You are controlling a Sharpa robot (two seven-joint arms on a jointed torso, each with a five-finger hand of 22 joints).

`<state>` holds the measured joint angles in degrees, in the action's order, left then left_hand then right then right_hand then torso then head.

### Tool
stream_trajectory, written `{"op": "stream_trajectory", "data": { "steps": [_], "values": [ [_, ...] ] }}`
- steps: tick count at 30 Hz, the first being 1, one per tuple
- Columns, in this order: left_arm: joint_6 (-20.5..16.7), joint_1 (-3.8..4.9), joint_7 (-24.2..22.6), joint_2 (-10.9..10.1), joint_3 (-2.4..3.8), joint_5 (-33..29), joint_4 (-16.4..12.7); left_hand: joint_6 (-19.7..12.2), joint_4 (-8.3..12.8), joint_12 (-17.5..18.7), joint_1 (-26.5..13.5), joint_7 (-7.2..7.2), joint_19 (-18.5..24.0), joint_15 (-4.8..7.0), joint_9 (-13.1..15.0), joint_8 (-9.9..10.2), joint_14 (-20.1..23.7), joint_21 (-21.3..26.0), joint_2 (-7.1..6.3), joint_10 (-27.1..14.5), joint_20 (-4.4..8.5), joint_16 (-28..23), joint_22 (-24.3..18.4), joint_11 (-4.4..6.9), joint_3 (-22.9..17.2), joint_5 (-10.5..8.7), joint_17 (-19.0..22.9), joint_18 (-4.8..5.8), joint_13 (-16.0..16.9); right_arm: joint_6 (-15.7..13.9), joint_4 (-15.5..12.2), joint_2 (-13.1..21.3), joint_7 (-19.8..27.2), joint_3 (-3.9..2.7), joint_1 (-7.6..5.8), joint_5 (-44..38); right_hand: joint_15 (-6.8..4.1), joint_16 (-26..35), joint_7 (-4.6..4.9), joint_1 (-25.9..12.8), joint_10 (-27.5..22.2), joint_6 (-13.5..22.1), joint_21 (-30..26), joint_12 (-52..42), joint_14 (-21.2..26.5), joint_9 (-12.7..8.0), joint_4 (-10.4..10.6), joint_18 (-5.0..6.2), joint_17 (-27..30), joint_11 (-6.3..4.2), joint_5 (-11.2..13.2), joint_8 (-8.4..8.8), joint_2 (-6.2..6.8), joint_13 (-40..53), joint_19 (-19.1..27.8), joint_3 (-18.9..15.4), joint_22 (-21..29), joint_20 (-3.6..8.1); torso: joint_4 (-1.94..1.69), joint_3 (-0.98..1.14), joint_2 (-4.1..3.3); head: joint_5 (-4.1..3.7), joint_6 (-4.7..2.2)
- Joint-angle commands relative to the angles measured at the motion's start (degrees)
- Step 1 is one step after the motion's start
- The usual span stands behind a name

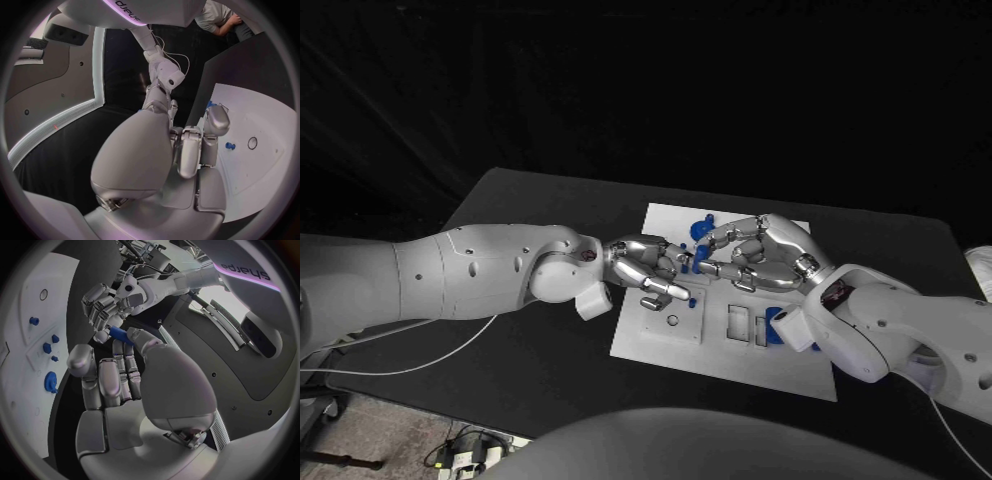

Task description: Assemble the parts on the task board

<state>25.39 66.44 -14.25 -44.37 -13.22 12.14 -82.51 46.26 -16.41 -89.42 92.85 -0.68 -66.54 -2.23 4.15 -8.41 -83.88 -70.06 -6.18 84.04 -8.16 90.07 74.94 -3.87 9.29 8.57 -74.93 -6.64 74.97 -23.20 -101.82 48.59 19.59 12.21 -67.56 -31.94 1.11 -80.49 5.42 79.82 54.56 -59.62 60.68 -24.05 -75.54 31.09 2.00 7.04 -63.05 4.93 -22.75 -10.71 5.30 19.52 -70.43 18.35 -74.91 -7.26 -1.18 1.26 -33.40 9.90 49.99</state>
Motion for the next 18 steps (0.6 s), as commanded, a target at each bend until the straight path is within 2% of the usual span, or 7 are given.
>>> {"op": "stream_trajectory", "data": {
  "steps": [1,7,11,13,14,15,18],
  "values": [
    [-0.52,-0.06,-0.81,0.26,0.04,-2.59,-0.19,0.22,0.08,0.25,-0.1,-0.38,0.34,0.47,0.1,-0.33,-6.12,-0.33,0.84,2.44,-0.09,-0.07,7.58,0.37,-0.31,0.46,-15.07,1.0,11.61,3.12,-0.2,0.06,-0.48,-0.01,0.06,0.09,-0.12,-0.36,-0.06,0.34,-0.39,0.42,-0.17,0.25,-0.38,0.09,0.25,-0.64,-0.05,-0.08,-0.28,-0.34,-0.08,0.04,-0.12,-0.03,-6.68,0.06,-0.02,0.01,0.0,0.05,0.01],
    [-1.78,-0.1,-0.99,0.48,0.04,-3.29,0.02,0.78,0.01,0.51,-0.35,-0.98,0.51,0.51,0.22,-0.84,-6.12,-0.3,1.63,1.56,-0.07,-0.07,7.53,0.42,-0.09,0.84,-15.07,0.96,10.77,3.99,-0.47,0.28,-0.4,0.0,0.12,0.16,-0.13,-0.32,-0.03,0.38,-0.49,0.54,-0.34,0.3,-0.32,0.07,0.26,-0.61,0.06,-0.07,-0.27,-0.31,-0.11,-0.01,0.01,-0.04,-6.63,0.06,-0.01,0.02,0.01,0.12,0.01],
    [-1.99,-0.12,-1.12,0.62,0.04,-3.51,0.15,2.23,0.15,0.51,-0.35,-1.2,0.36,0.6,0.52,-1.94,-6.12,-0.55,2.31,1.82,-0.01,-0.07,7.57,0.53,0.37,0.82,-15.07,0.98,11.0,4.25,-0.53,0.45,-0.53,0.0,0.15,0.17,-0.14,-0.32,-0.02,0.41,-0.54,0.6,-0.54,0.33,-0.31,0.06,0.27,-0.56,0.09,-0.06,-0.27,-0.3,-0.12,-0.04,0.15,-0.05,-6.57,0.06,-0.02,0.01,0.0,0.07,0.01],
    [-1.97,-0.13,-1.11,0.66,0.04,-3.56,0.18,4.02,0.22,0.41,-0.17,-1.61,0.09,0.73,0.81,-2.97,-6.12,-0.86,2.84,2.31,0.03,-0.07,7.65,0.63,0.73,0.84,-15.07,1.05,11.47,4.28,-0.45,0.5,-0.54,0.0,0.17,0.17,-0.14,-0.32,-0.02,0.41,-0.54,0.6,-0.54,0.33,-0.31,0.06,0.27,-0.56,0.09,-0.06,-0.27,-0.3,-0.12,-0.04,0.15,-0.05,-6.57,0.06,-0.03,0.01,0.0,0.08,0.01],
    [-1.93,-0.13,-1.07,0.67,0.04,-3.58,0.2,6.19,0.26,0.34,0.08,-2.28,-0.14,0.77,1.17,-4.04,-6.12,-1.1,3.39,2.63,0.12,-0.07,7.71,0.72,0.89,0.91,-15.07,1.08,11.77,4.27,-0.39,0.54,-0.53,0.0,0.21,0.17,-0.14,-0.32,-0.02,0.42,-0.55,0.61,-0.55,0.33,-0.31,0.06,0.27,-0.56,0.09,-0.06,-0.27,-0.3,-0.13,-0.04,0.16,-0.05,-6.57,0.06,-0.02,0.02,-0.01,0.13,0.01],
    [-1.93,-0.13,-1.07,0.67,0.04,-3.58,0.2,6.19,0.26,0.34,0.08,-2.28,-0.14,0.77,1.17,-4.04,-6.12,-1.1,3.39,2.63,0.12,-0.07,7.71,0.72,0.89,0.91,-15.07,1.08,11.77,4.27,-0.39,0.54,-0.53,0.0,0.21,0.17,-0.14,-0.32,-0.02,0.42,-0.55,0.61,-0.55,0.33,-0.31,0.06,0.27,-0.56,0.09,-0.06,-0.27,-0.3,-0.13,-0.04,0.16,-0.05,-6.57,0.06,-0.02,0.02,-0.01,0.13,0.01],
    [-1.96,-0.14,-0.91,0.65,0.04,-3.61,0.29,11.62,0.27,0.33,1.18,-3.89,-0.56,0.97,1.88,-5.98,-6.12,-1.54,5.31,2.8,0.28,-0.07,7.81,0.94,0.74,1.03,-15.07,1.15,11.92,4.24,-0.23,0.62,-0.51,0.01,0.3,0.18,-0.14,-0.33,-0.01,0.44,-0.59,0.65,-0.62,0.35,-0.32,0.05,0.28,-0.54,0.07,-0.05,-0.27,-0.29,-0.14,-0.07,0.22,-0.05,-6.55,0.06,-0.02,0.02,0.0,0.16,0.01]
  ]
}}
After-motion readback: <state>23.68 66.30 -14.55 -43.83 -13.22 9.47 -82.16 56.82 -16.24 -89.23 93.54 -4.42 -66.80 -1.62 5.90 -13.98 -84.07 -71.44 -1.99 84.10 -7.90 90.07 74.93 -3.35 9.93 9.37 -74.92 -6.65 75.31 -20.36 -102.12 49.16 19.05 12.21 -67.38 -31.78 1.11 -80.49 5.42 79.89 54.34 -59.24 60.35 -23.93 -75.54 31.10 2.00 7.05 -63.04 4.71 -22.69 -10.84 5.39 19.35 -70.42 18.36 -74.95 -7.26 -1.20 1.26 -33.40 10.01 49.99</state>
